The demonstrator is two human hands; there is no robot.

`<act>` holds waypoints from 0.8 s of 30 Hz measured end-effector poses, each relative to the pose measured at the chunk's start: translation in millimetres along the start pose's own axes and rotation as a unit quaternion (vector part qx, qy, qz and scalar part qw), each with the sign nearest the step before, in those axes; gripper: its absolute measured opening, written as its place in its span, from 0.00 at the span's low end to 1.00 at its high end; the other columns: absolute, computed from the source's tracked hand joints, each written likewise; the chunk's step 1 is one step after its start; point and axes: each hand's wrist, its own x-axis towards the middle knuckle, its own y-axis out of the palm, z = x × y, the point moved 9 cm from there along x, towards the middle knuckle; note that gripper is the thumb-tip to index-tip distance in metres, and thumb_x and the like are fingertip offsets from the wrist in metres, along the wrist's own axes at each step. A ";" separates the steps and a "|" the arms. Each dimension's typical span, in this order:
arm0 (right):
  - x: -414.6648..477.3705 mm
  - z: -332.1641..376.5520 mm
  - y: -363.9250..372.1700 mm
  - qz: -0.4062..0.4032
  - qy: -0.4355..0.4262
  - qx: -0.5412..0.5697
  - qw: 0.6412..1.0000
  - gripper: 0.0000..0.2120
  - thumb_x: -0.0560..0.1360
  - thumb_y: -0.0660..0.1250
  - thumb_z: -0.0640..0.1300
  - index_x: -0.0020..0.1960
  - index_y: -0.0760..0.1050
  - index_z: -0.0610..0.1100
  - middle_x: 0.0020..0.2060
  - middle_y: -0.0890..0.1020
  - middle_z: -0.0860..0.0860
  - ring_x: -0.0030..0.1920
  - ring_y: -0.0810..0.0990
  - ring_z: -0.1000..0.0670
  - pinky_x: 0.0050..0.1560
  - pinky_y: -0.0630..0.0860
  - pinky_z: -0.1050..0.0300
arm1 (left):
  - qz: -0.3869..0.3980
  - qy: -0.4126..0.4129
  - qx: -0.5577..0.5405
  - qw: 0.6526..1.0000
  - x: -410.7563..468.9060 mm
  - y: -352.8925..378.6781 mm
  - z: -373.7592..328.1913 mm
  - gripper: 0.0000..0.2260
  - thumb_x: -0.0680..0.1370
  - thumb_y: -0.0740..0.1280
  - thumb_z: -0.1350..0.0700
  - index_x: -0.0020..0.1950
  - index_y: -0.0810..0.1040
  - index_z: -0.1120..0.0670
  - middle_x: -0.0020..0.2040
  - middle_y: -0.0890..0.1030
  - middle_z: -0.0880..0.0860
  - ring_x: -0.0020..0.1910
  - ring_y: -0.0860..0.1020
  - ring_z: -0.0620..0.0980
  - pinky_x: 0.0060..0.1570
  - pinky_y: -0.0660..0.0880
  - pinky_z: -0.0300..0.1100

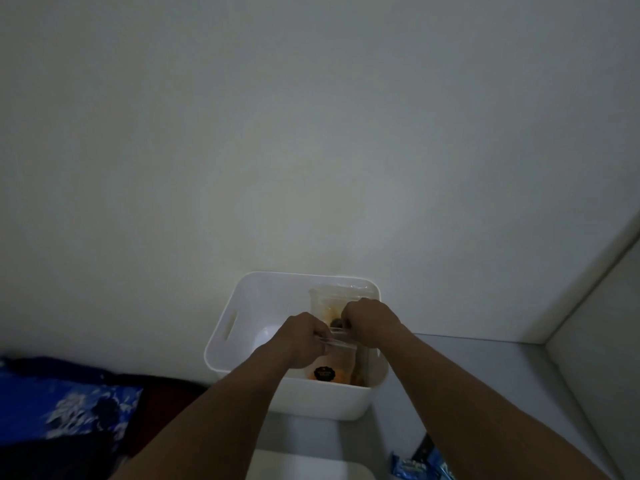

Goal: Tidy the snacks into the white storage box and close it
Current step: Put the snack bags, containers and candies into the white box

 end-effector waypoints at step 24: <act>-36.3 -62.1 10.3 -0.018 0.057 0.166 0.984 0.32 0.81 0.57 0.42 0.80 0.48 0.41 0.78 0.58 0.43 0.77 0.60 0.44 0.74 0.64 0.48 | -0.086 -0.010 0.137 0.987 30.6 26.4 -18.0 0.09 0.74 0.70 0.54 0.52 0.84 0.47 0.51 0.83 0.50 0.47 0.81 0.51 0.49 0.77 0.41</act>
